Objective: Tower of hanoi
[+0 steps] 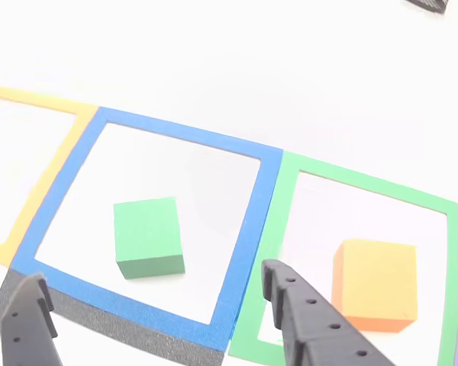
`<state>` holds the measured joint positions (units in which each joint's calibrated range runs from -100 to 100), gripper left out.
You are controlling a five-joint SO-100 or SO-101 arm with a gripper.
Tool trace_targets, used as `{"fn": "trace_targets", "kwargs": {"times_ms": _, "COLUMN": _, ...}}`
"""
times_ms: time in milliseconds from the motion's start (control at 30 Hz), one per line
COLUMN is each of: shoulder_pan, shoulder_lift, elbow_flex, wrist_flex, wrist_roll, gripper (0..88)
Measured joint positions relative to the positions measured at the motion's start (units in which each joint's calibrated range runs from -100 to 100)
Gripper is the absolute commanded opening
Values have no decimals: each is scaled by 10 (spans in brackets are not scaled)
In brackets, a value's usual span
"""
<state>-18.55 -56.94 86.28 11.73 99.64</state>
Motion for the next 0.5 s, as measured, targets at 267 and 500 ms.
{"fn": "trace_targets", "kwargs": {"times_ms": 267, "shoulder_pan": -22, "shoulder_lift": 123, "elbow_flex": 115, "wrist_flex": -351, "wrist_roll": 0, "gripper": 352}}
{"fn": "trace_targets", "kwargs": {"times_ms": 500, "shoulder_pan": -26, "shoulder_lift": 247, "elbow_flex": 124, "wrist_flex": -509, "wrist_roll": 0, "gripper": 353}}
